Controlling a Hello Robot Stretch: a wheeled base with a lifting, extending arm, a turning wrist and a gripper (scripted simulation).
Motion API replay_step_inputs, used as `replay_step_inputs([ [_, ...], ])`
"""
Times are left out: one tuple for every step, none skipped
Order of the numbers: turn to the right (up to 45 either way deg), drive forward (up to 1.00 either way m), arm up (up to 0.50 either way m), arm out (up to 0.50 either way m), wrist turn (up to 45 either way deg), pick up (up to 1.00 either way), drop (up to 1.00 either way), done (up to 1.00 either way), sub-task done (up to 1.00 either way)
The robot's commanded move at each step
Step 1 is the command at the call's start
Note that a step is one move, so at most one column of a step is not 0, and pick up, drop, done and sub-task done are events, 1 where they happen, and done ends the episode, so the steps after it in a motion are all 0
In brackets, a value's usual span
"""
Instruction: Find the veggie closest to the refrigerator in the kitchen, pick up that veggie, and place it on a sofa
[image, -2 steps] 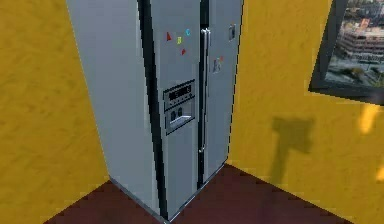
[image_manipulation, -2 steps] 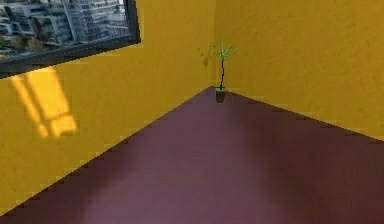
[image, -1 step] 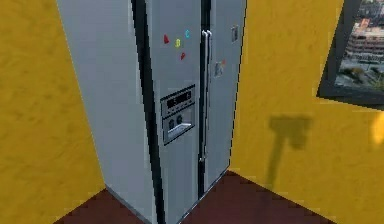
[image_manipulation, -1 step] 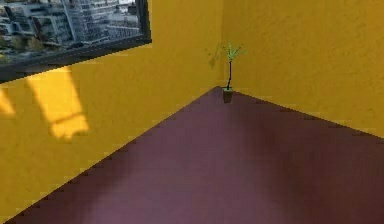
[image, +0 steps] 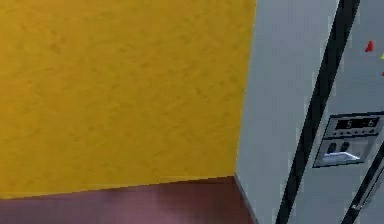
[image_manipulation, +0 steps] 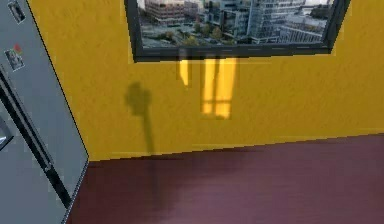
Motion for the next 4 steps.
replay_step_inputs([
  [-3.0, 0.0, 0.0, 0.0, 0.0, 0.0, 0.0, 0.0, 0.0],
  [-3.0, 0.0, 0.0, 0.0, 0.0, 0.0, 0.0, 0.0, 0.0],
  [0.0, 0.15, 0.0, 0.0, 0.0, 0.0, 0.0, 0.0, 0.0],
  [0.0, 0.15, 0.0, 0.0, 0.0, 0.0, 0.0, 0.0, 0.0],
])
